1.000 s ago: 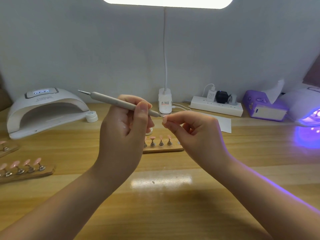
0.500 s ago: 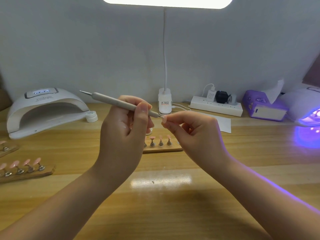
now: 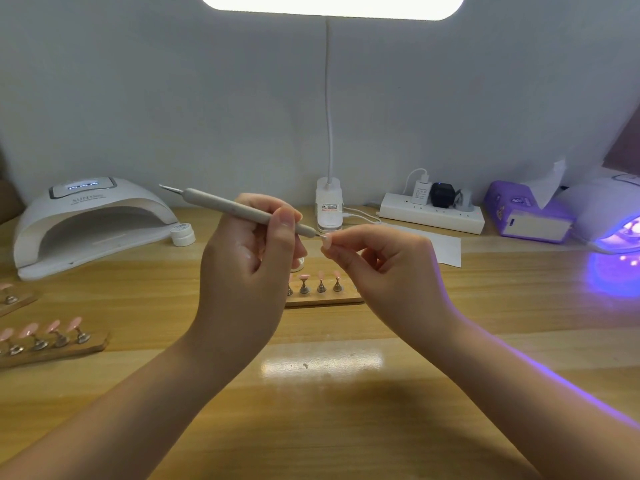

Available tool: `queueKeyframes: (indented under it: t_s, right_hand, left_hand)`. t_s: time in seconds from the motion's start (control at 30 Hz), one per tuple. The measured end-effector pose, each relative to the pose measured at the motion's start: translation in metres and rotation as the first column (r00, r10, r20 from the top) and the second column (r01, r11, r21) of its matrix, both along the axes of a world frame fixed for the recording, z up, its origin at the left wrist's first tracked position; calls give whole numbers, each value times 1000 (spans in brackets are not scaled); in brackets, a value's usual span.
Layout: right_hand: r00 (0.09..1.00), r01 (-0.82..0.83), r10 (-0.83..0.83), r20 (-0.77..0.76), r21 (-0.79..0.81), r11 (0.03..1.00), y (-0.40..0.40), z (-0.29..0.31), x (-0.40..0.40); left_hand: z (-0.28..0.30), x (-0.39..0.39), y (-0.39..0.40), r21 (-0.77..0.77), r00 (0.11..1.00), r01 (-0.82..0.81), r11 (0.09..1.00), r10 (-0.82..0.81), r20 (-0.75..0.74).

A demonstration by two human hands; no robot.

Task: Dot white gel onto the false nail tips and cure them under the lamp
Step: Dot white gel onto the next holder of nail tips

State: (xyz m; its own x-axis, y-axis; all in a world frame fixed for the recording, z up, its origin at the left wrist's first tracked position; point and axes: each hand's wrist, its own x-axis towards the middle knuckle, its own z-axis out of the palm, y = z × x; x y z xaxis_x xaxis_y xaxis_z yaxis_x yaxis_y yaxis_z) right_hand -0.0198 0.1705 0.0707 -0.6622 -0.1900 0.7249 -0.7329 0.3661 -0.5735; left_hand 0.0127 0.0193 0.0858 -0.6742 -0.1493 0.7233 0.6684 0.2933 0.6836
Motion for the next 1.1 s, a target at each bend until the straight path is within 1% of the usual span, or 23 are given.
queueKeyframes:
  t_s: [0.1, 0.33, 0.6, 1.1]
  right_hand:
    - [1000, 8, -8, 5, 8, 1000, -1, 0, 1]
    - [999, 15, -14, 37, -5, 1000, 0, 0, 1]
    - [998, -10, 12, 59, -24, 1000, -1, 0, 1]
    - [999, -3, 3, 43, -1, 1000, -1, 0, 1]
  left_hand:
    - [0, 0, 0, 9, 1000, -5, 1000, 5, -10]
    - [1, 0, -1, 88, 999, 1, 996, 3, -38]
    - [0, 1, 1, 81, 999, 50, 995, -49, -14]
    - [-2, 0, 1, 68, 999, 34, 997, -34, 5]
